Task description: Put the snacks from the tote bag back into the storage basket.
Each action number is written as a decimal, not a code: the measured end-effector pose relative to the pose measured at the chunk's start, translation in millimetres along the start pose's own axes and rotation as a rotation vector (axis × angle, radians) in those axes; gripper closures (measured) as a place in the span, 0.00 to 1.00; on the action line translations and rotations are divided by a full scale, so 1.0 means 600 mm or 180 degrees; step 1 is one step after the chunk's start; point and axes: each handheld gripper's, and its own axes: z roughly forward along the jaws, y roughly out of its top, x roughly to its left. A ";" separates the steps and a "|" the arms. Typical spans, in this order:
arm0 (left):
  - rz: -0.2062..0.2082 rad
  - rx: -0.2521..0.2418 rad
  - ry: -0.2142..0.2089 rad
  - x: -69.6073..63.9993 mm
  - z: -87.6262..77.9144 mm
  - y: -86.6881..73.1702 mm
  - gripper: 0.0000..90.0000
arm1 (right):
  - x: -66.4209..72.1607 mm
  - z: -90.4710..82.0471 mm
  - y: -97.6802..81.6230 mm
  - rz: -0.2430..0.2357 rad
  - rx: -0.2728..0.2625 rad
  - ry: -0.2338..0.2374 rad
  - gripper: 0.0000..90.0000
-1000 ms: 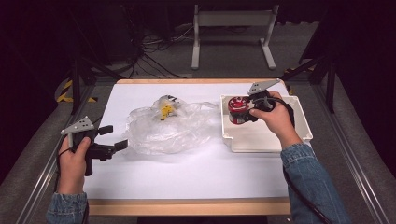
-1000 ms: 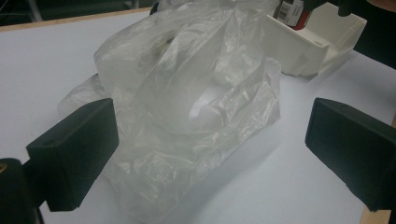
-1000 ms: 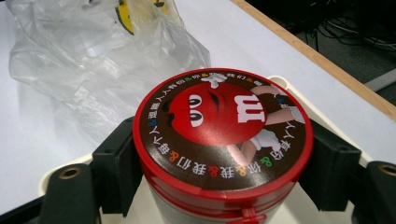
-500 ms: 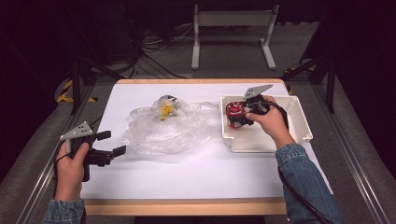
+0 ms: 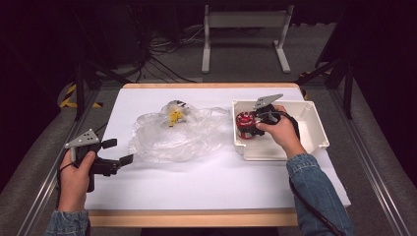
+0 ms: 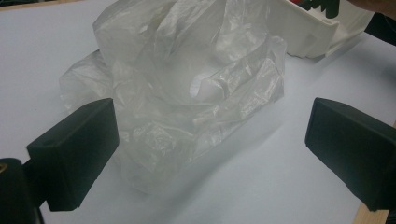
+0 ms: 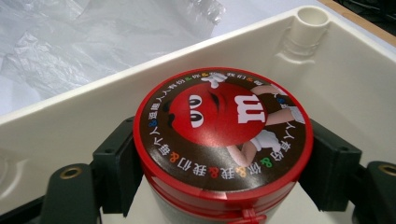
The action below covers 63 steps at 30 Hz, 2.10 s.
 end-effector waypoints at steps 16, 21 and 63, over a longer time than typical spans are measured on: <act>-0.0100 0.0018 0.0122 0.005 0.006 -0.003 0.03 | 0.000 0.006 -0.008 0.0006 -0.0075 0.0035 0.27; -0.0030 -0.0013 0.0110 0.004 0.007 -0.003 0.02 | -0.001 0.004 -0.012 0.0042 -0.0063 0.0035 0.22; 0.0182 0.0171 -0.0337 -0.034 0.046 -0.067 0.03 | 0.159 -0.241 -0.096 0.0345 -0.0825 -0.0411 0.07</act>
